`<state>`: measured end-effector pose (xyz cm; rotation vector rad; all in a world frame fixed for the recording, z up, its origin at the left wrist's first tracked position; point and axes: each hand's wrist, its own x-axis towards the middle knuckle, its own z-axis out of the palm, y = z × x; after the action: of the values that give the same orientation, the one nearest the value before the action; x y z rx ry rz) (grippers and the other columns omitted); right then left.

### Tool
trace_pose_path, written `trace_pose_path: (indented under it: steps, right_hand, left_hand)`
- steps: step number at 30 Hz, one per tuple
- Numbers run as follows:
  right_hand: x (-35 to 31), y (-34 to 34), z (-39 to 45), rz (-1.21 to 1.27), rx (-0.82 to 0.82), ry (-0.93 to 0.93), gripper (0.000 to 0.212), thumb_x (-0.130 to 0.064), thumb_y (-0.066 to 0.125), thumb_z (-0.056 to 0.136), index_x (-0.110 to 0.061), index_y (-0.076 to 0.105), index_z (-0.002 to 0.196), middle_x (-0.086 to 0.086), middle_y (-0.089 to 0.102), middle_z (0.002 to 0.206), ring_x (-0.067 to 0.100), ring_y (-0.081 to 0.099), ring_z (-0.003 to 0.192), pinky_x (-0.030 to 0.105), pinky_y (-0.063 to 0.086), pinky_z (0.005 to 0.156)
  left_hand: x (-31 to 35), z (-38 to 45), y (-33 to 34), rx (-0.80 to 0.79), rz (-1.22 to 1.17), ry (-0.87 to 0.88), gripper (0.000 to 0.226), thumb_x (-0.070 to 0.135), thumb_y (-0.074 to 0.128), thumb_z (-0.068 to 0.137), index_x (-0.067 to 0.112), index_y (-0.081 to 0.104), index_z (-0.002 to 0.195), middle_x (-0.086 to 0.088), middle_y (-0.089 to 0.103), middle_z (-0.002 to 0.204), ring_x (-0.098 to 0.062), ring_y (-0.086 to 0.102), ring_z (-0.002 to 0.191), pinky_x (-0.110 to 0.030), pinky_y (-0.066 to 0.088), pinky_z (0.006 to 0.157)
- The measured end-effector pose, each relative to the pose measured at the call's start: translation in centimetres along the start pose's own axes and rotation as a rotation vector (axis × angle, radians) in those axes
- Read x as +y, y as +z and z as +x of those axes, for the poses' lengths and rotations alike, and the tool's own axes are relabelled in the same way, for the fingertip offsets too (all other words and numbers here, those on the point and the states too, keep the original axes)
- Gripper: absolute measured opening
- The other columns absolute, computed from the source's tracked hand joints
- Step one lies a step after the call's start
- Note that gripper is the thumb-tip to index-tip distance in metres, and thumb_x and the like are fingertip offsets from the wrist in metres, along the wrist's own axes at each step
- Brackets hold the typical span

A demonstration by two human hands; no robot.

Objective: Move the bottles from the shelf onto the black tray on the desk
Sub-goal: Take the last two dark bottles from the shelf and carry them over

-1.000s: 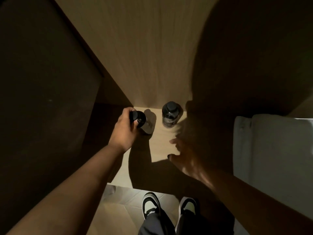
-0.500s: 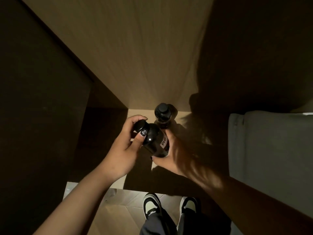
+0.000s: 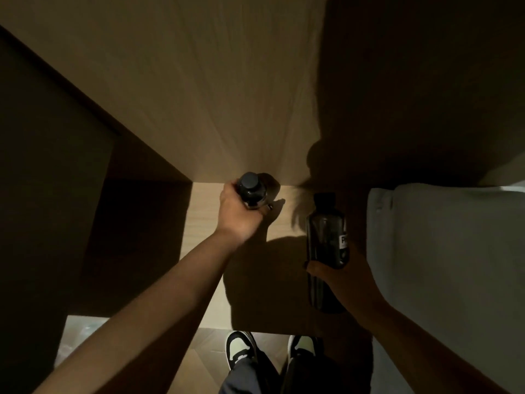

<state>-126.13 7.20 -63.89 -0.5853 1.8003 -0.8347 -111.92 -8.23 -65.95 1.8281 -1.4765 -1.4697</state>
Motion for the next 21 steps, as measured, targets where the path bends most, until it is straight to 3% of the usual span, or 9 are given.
trace_pose_path:
  steps: [3,6,9,12,16,18,21]
  right_hand:
    - [-0.4,-0.8,0.1,-0.016,-0.007,-0.024,0.032,-0.006,0.077,0.072,-0.026,0.059,0.089,-0.002,0.063,0.079,0.005,0.062,0.068,0.014,0.047,0.054]
    - [-1.1,-1.2,0.2,-0.046,-0.035,-0.04,0.032,-0.006,0.076,0.073,-0.028,0.058,0.086,0.001,0.064,0.082,0.004,0.062,0.07,0.012,0.048,0.054]
    - [-2.1,-1.5,-0.1,-0.037,-0.062,-0.056,0.035,-0.006,0.075,0.074,-0.033,0.054,0.082,-0.004,0.061,0.079,0.0,0.06,0.064,0.008,0.046,0.051]
    - [-4.0,-1.7,-1.0,-0.021,-0.087,-0.071,0.036,-0.009,0.076,0.073,-0.032,0.054,0.09,-0.003,0.062,0.085,0.005,0.062,0.073,0.014,0.046,0.058]
    - [-7.7,-2.4,-3.0,-0.039,-0.126,-0.146,0.043,-0.011,0.079,0.071,-0.033,0.054,0.099,-0.001,0.063,0.089,0.013,0.065,0.079,0.018,0.051,0.062]
    - [-10.0,-2.8,-4.5,0.009,-0.134,-0.133,0.049,-0.006,0.077,0.072,-0.034,0.05,0.103,-0.001,0.064,0.096,0.013,0.064,0.084,0.019,0.052,0.066]
    - [-12.7,-3.7,-7.1,0.051,-0.158,-0.12,0.05,-0.003,0.076,0.072,-0.026,0.052,0.11,0.001,0.065,0.097,0.012,0.066,0.083,0.021,0.054,0.065]
  left_hand:
    - [-0.1,0.7,1.6,0.072,-0.023,-0.005,0.065,0.002,0.074,0.074,0.01,0.038,0.127,-0.008,0.052,0.129,-0.022,0.049,0.122,-0.024,0.036,0.101]
    - [-0.5,1.0,1.7,0.109,-0.041,0.005,0.056,0.005,0.074,0.076,0.014,0.039,0.118,-0.001,0.056,0.114,-0.02,0.052,0.114,-0.028,0.04,0.1]
    - [-0.8,0.3,0.8,0.096,-0.059,-0.013,0.057,0.005,0.074,0.075,0.016,0.041,0.121,0.005,0.053,0.109,-0.017,0.051,0.111,-0.031,0.04,0.1]
    - [0.5,-2.0,-1.3,0.08,-0.083,0.014,0.057,0.007,0.075,0.074,0.018,0.044,0.121,0.006,0.054,0.108,-0.014,0.05,0.107,-0.032,0.039,0.097]
    - [5.1,-6.5,-4.8,0.063,-0.166,0.068,0.05,0.009,0.074,0.076,0.022,0.042,0.113,0.014,0.051,0.097,-0.002,0.049,0.09,-0.022,0.035,0.081]
    - [7.6,-8.9,-6.4,0.044,-0.234,0.112,0.046,0.008,0.074,0.076,0.02,0.045,0.111,0.011,0.054,0.099,0.0,0.05,0.091,-0.015,0.034,0.072]
    - [11.0,-12.5,-8.5,0.026,-0.356,0.159,0.043,0.009,0.071,0.078,0.02,0.049,0.114,0.01,0.057,0.106,0.0,0.052,0.097,-0.015,0.039,0.075]
